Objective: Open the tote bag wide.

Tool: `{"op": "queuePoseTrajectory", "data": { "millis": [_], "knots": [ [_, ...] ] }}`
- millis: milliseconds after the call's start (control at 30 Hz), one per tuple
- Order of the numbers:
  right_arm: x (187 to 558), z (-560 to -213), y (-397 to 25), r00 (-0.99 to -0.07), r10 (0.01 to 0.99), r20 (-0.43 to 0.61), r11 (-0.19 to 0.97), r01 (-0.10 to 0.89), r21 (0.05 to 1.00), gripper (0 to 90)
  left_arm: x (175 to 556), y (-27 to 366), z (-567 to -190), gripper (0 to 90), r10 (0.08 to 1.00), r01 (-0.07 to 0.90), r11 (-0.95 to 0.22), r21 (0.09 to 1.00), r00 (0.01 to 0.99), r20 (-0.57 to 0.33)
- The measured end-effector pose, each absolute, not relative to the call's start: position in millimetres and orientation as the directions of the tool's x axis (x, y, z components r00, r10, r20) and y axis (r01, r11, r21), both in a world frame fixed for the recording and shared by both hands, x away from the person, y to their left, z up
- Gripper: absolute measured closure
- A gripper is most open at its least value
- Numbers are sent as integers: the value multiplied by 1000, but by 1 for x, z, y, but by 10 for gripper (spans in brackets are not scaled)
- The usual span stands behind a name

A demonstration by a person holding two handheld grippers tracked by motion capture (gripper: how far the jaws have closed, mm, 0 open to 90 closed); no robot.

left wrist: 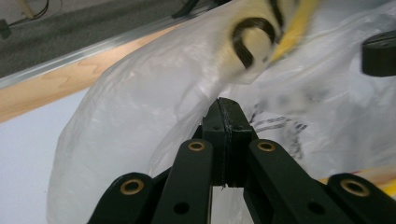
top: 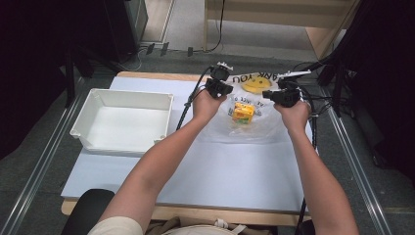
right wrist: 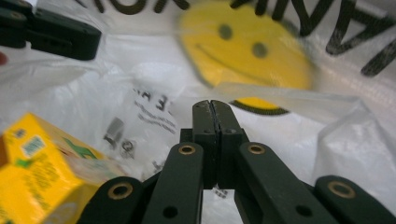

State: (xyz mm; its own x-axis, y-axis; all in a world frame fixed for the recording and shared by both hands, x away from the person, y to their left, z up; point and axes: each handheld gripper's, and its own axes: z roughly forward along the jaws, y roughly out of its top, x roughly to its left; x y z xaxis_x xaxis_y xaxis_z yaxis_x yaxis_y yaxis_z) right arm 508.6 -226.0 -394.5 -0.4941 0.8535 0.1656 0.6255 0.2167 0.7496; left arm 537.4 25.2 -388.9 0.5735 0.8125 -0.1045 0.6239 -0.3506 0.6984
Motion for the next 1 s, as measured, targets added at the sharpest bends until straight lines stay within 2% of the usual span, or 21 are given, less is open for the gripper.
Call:
{"op": "queuePoseTrajectory", "data": {
  "millis": [500,1000],
  "knots": [
    [511,-452,-249,-411,890,200,179,716,675,900,550,46,-443,900,858,688,-326,648,504,-103],
    [489,-474,-280,-343,921,182,160,761,628,900,559,71,-458,900,902,732,-302,610,427,-67]
  ]
}}
